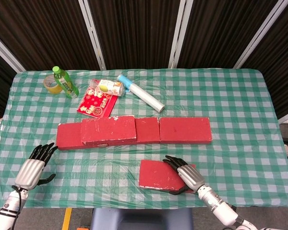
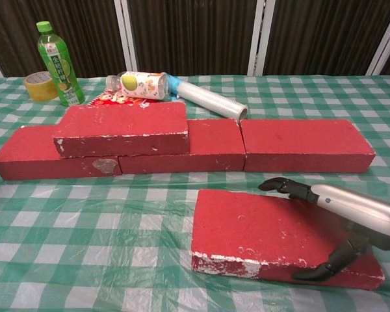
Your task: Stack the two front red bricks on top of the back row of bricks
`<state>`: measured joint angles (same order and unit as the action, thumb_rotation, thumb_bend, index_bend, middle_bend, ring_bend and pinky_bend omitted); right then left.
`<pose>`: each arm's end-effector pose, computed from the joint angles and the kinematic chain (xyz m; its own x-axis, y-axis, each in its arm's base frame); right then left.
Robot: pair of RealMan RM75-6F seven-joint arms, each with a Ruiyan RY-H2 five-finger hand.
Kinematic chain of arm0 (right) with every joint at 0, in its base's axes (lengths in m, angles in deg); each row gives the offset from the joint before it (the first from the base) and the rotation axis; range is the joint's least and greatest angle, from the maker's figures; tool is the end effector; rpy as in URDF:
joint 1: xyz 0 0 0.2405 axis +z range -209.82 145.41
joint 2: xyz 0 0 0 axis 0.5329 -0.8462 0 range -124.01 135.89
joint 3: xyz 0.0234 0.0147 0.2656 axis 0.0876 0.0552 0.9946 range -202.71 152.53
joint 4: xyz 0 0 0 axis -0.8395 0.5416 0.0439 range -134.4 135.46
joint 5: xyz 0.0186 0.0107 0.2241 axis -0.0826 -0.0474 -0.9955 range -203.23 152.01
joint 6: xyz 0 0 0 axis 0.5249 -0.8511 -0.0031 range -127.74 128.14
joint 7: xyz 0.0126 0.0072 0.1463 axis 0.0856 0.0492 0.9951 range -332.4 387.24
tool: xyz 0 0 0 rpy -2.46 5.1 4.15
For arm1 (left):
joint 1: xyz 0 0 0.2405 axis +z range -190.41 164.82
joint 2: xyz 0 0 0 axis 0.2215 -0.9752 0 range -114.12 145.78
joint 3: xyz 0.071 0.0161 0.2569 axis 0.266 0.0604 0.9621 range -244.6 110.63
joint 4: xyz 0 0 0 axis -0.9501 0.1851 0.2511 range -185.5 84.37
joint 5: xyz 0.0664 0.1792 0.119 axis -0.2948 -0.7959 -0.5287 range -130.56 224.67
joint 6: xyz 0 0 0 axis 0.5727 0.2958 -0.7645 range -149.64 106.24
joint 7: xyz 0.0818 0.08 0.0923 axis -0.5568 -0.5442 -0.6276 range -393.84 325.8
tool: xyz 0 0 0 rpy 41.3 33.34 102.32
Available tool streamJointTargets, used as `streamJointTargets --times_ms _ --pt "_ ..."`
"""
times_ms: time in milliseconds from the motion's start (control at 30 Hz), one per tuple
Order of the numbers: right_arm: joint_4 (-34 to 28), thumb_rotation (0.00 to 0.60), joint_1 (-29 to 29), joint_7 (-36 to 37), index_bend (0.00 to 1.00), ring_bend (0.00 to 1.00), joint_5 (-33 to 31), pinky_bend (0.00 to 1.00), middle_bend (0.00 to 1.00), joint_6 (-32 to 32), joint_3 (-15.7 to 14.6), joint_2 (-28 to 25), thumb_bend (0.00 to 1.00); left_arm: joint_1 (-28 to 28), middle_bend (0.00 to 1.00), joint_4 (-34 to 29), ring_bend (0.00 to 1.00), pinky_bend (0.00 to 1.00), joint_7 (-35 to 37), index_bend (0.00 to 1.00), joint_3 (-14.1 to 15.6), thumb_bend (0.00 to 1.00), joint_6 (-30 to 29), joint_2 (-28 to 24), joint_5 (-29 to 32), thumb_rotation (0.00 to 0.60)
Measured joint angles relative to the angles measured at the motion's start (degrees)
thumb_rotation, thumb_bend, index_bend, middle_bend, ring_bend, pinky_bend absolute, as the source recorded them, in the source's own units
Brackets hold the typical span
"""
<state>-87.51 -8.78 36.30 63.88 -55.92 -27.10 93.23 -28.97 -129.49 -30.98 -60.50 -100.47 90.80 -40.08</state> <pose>-0.2247 -0.2185 -0.0569 0.1443 -0.5675 0.8107 -0.9513 -0.3050 -0.0441 -0.3327 0.2163 0.0708 0.4365 0.1862 0.8803 0.8925 -0.2129 -0.3975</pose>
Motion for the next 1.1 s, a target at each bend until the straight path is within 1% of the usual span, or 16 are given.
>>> streamJointTargets --times_ms 67,100,133,200,333,433,533,633,733,900,967,1100 --pt "-0.2 0.6 0.0 -0.4 0.46 0.28 -0.4 0.49 0.3 0.1 0.0 0.0 0.13 0.1 0.0 0.0 0.0 0.04 0.1 0.0 -0.1 0.25 0.2 0.0 -0.2 0.6" --pt "-0.2 0.6 0.1 -0.9 0.51 0.31 -0.7 0.51 0.34 0.2 0.1 0.1 0.13 0.1 0.0 0.0 0.0 0.04 0.1 0.0 -0.2 0.25 0.3 0.0 -0.2 0.6" --pt "-0.4 0.6 0.1 -1.4 0.55 0.34 -1.0 0.54 0.37 0.3 0.1 0.1 0.13 0.1 0.0 0.1 0.0 0.04 0.1 0.0 -0.2 0.25 0.7 -0.1 -0.2 0.6" --pt "-0.9 0.6 -0.1 -2.7 0.58 0.37 -1.6 0.56 0.4 -0.1 0.2 0.3 0.13 0.1 0.0 0.1 0.0 0.04 0.1 0.0 -0.5 0.25 1.2 -0.1 -0.1 0.6" --pt "-1.9 0.6 -0.4 -4.1 0.59 0.38 -1.5 0.56 0.41 -2.5 0.5 0.1 0.13 0.5 0.0 0.0 0.0 0.04 -0.1 0.0 -1.0 0.25 1.3 -0.2 -0.2 0.6" --pt "-2.6 0.6 -0.3 -4.6 0.6 0.38 0.2 0.56 0.41 -4.6 0.9 -1.0 0.13 0.8 0.0 0.0 0.0 0.04 -0.5 0.0 -1.1 0.25 1.2 -0.3 -0.5 0.6" --pt "-3.2 0.6 0.6 -4.2 0.6 0.38 2.6 0.56 0.42 -5.5 1.3 -3.3 0.13 1.4 0.0 -0.2 0.0 0.04 -0.8 0.0 -1.3 0.25 0.7 -0.5 -0.6 0.6" --pt "-3.6 0.6 2.5 -2.1 0.6 0.38 4.7 0.55 0.42 -5.9 2.2 -6.6 0.13 1.9 0.0 -0.5 0.0 0.04 -1.6 0.0 -1.7 0.25 0.0 -0.6 -0.5 0.6" --pt "-3.3 0.6 4.8 1.9 0.59 0.38 6.2 0.55 0.42 -5.9 3.6 -9.8 0.13 2.3 0.0 -0.6 0.0 0.04 -3.0 0.0 -2.0 0.25 -0.5 -0.2 -0.5 0.6" --pt "-0.8 0.6 10.5 12.1 0.56 0.38 8.1 0.54 0.42 -3.7 5.7 -13.7 0.13 2.8 0.0 -0.5 0.0 0.04 -6.6 0.0 -2.9 0.25 -0.8 0.6 0.3 0.6" --pt "1.8 0.6 14.0 16.8 0.55 0.37 8.8 0.53 0.42 -1.5 6.4 -15.1 0.13 3.1 0.0 -0.4 0.0 0.04 -8.3 0.0 -3.7 0.25 -0.9 1.2 1.2 0.6" --pt "9.0 0.6 19.6 22.7 0.55 0.37 9.2 0.52 0.42 2.7 7.2 -15.8 0.13 3.3 0.0 0.2 0.0 0.04 -11.0 0.0 -5.1 0.25 -0.4 2.5 3.4 0.6"
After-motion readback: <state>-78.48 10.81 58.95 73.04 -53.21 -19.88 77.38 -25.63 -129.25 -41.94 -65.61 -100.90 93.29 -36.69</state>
